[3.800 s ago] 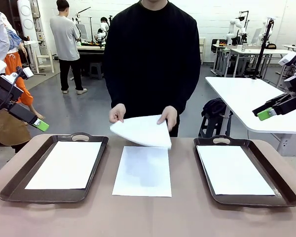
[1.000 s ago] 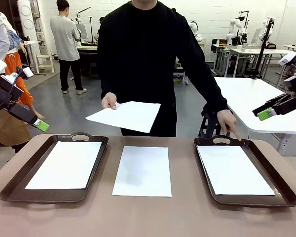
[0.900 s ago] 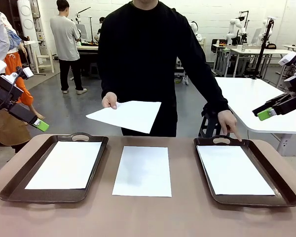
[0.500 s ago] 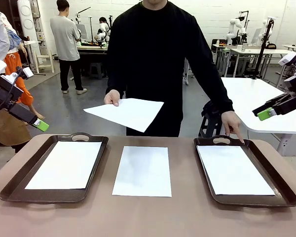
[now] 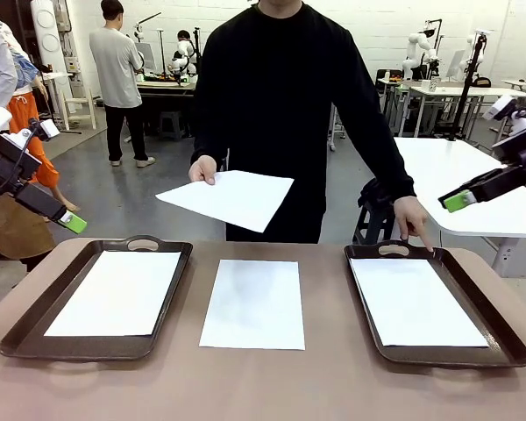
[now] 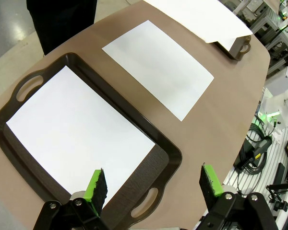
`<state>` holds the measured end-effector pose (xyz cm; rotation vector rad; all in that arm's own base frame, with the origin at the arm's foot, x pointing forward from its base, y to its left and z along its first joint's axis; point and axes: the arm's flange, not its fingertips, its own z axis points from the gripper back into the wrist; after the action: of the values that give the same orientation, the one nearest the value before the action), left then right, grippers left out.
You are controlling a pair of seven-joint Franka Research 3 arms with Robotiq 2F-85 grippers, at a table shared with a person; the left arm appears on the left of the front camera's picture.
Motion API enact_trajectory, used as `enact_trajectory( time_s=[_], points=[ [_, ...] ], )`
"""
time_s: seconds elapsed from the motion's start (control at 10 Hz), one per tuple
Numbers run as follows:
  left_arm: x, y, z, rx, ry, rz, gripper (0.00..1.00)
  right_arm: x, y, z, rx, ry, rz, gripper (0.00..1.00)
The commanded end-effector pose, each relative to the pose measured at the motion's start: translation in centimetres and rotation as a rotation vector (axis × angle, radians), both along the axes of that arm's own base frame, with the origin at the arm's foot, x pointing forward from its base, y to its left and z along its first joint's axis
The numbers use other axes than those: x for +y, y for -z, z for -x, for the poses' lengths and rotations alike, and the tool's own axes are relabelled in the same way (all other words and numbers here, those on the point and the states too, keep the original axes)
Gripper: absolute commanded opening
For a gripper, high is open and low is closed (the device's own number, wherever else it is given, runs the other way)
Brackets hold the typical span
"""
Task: Sort the A4 documents.
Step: Receive the A4 Paper.
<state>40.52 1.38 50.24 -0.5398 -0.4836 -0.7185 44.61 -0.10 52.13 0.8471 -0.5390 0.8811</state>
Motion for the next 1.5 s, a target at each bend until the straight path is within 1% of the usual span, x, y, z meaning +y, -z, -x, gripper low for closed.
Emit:
enact_trajectory(
  time_s=[0.0,0.1,0.2,0.3,0.4,0.5,0.6,0.9,1.1,1.4],
  points=[
    [0.0,0.0,0.0,-0.003,0.003,-0.001,1.00,2.9,0.8,-1.8,0.137,0.072,-0.136,1.00],
    [0.0,0.0,0.0,-0.003,0.003,-0.001,1.00,4.3,1.8,-2.6,0.231,0.109,-0.218,1.00],
    [0.0,0.0,0.0,-0.003,0.003,-0.001,1.00,5.6,2.8,-3.4,0.344,0.133,-0.294,1.00],
    [0.0,0.0,0.0,-0.003,0.003,-0.001,1.00,6.8,3.9,-4.2,0.480,0.131,-0.370,1.00],
    [0.0,0.0,0.0,-0.003,0.003,-0.001,1.00,8.2,5.1,-4.9,0.589,0.150,-0.435,1.00],
    [0.0,0.0,0.0,-0.003,0.003,-0.001,1.00,9.7,6.3,-5.1,0.679,0.166,-0.477,1.00],
    [0.0,0.0,0.0,-0.003,0.003,-0.001,1.00,11.6,7.4,-4.9,0.727,0.188,-0.497,1.00],
    [0.0,0.0,0.0,-0.003,0.003,-0.001,1.00,15.5,10.3,-5.5,0.784,0.279,-0.541,1.00],
    [0.0,0.0,0.0,-0.003,0.003,-0.001,1.00,17.6,11.8,-6.8,0.866,0.343,-0.576,1.00],
    [0.0,0.0,0.0,-0.003,0.003,-0.001,1.00,19.6,14.0,-8.9,0.936,0.388,-0.672,1.00]
  ],
)
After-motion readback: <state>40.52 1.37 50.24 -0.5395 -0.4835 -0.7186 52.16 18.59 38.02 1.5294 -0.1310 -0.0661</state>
